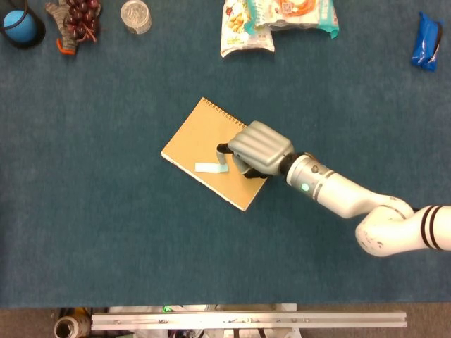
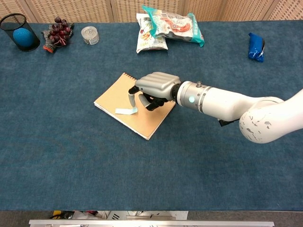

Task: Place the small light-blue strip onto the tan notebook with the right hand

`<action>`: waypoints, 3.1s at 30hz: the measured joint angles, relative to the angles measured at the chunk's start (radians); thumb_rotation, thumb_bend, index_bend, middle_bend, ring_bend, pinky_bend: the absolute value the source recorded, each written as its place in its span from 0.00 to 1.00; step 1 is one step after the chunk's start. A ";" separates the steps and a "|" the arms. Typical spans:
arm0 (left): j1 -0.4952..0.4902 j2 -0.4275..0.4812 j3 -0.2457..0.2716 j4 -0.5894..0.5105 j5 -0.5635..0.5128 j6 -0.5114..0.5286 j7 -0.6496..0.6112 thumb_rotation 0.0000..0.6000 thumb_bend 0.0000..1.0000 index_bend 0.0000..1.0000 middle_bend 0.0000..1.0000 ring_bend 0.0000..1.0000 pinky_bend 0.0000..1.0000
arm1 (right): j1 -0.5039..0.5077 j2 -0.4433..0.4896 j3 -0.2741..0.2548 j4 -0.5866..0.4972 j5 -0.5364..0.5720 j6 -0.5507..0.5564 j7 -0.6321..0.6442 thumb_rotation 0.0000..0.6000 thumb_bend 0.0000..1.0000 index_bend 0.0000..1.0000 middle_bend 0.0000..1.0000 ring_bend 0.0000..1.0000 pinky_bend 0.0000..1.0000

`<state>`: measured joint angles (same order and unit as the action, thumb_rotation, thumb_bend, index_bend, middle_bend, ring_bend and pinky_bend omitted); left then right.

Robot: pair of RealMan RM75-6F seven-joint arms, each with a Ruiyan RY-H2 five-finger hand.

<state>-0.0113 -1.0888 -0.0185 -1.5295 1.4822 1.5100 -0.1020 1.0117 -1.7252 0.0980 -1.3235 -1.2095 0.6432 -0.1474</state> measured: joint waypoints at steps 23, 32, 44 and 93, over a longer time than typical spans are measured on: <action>-0.001 -0.008 0.001 0.014 -0.001 -0.009 -0.013 1.00 0.31 0.07 0.20 0.26 0.17 | -0.011 -0.012 -0.024 0.005 0.068 -0.022 -0.093 0.98 1.00 0.43 1.00 1.00 1.00; -0.001 -0.007 0.001 0.014 0.003 -0.006 -0.013 1.00 0.31 0.07 0.20 0.26 0.17 | -0.012 -0.006 -0.016 -0.010 0.076 -0.017 -0.101 0.98 1.00 0.43 1.00 1.00 1.00; -0.002 -0.003 0.002 0.002 0.008 -0.004 -0.002 1.00 0.31 0.07 0.20 0.26 0.17 | -0.007 -0.016 0.003 -0.006 0.074 -0.015 -0.088 0.98 1.00 0.43 1.00 1.00 1.00; 0.010 -0.004 0.007 0.012 0.012 0.004 -0.018 1.00 0.31 0.07 0.20 0.26 0.17 | -0.016 -0.013 -0.020 -0.020 0.100 0.001 -0.161 0.98 1.00 0.43 1.00 1.00 1.00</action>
<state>-0.0017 -1.0925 -0.0118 -1.5179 1.4939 1.5137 -0.1200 0.9958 -1.7385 0.0776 -1.3437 -1.1096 0.6444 -0.3082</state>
